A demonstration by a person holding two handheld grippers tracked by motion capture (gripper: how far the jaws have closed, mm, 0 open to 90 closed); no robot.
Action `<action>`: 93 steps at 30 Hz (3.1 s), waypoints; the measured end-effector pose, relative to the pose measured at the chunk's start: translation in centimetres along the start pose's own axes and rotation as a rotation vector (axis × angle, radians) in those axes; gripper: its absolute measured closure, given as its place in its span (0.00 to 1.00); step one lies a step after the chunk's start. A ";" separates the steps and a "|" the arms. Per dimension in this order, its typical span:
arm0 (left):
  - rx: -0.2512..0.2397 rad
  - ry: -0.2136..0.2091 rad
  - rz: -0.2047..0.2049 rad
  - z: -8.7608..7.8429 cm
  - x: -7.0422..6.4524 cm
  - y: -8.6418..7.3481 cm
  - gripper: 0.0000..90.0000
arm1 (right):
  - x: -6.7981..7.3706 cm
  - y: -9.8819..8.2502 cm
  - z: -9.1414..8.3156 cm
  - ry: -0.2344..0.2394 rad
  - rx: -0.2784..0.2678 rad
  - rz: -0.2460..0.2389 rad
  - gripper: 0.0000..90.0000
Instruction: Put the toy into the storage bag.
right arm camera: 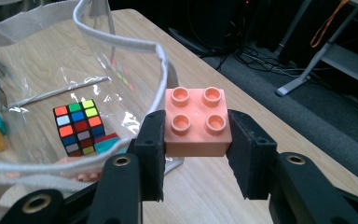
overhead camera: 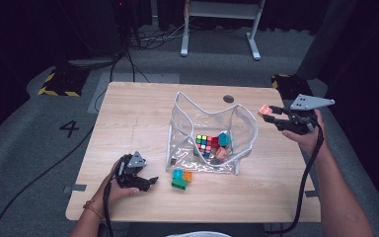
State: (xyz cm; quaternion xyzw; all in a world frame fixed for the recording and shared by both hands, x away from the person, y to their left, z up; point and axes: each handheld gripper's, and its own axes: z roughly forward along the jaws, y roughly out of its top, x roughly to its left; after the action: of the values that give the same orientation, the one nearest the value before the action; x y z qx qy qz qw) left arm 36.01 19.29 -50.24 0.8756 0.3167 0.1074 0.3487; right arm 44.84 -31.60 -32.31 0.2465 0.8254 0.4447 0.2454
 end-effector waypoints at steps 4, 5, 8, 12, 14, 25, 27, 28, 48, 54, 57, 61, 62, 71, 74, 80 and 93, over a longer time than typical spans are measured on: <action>0.000 0.001 0.001 0.0 0.0 0.0 0.17 | 0.0 0.8 0.5 0.003 0.005 0.002 0.66; 0.000 0.000 0.001 0.0 0.0 0.0 0.17 | 0.1 1.4 0.7 0.004 -0.003 -0.006 0.66; 0.000 0.001 0.001 0.0 0.0 0.0 0.17 | 0.3 1.9 0.9 0.013 -0.017 -0.005 0.66; 0.000 0.001 0.001 0.0 0.0 0.0 0.17 | 1.0 3.1 1.2 0.042 -0.034 -0.023 0.66; 0.000 0.000 0.001 0.0 0.0 0.0 0.17 | 1.6 3.6 1.4 0.058 -0.031 -0.049 0.66; 0.000 0.001 0.001 0.0 0.0 0.0 0.17 | 3.9 4.7 3.8 0.132 -0.009 -0.117 0.66; 0.000 0.001 0.001 0.0 0.0 0.0 0.17 | 4.4 4.8 4.2 0.147 -0.001 -0.128 0.66; 0.000 0.001 0.001 0.0 0.0 0.0 0.17 | 4.8 5.0 4.7 0.167 0.008 -0.146 0.66; 0.000 0.001 0.001 0.0 0.0 0.0 0.17 | 8.6 6.8 9.5 0.274 0.200 -0.300 0.66; 0.000 0.000 0.000 0.0 0.0 0.0 0.17 | 9.1 8.1 11.0 0.247 0.309 -0.367 0.66; 0.000 0.000 0.001 0.0 0.0 0.0 0.17 | 9.4 8.2 11.7 0.241 0.337 -0.378 0.66; 0.000 0.001 0.001 0.0 0.0 0.0 0.17 | 9.9 7.9 12.9 0.237 0.406 -0.421 0.66; 0.000 -0.001 0.000 0.0 0.0 0.0 0.17 | 10.0 7.6 13.3 0.241 0.440 -0.428 0.66; 0.000 -0.001 0.000 0.0 0.0 0.0 0.17 | 9.6 7.0 13.7 0.206 0.614 -0.438 0.66; 0.001 -0.001 0.000 0.0 0.0 0.0 0.17 | 9.1 6.7 13.5 0.197 0.641 -0.444 0.66; 0.001 -0.002 -0.001 0.0 0.0 0.0 0.17 | 7.3 5.7 11.9 0.184 0.639 -0.389 0.66; 0.000 -0.001 -0.001 0.0 0.0 0.0 0.17 | 5.5 4.7 8.9 0.206 0.419 -0.233 0.52</action>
State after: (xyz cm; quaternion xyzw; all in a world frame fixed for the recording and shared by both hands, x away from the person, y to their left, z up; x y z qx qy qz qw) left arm 36.00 19.27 -50.25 0.8756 0.3168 0.1066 0.3487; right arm 47.06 -20.46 -33.64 0.1488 0.9430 0.2554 0.1531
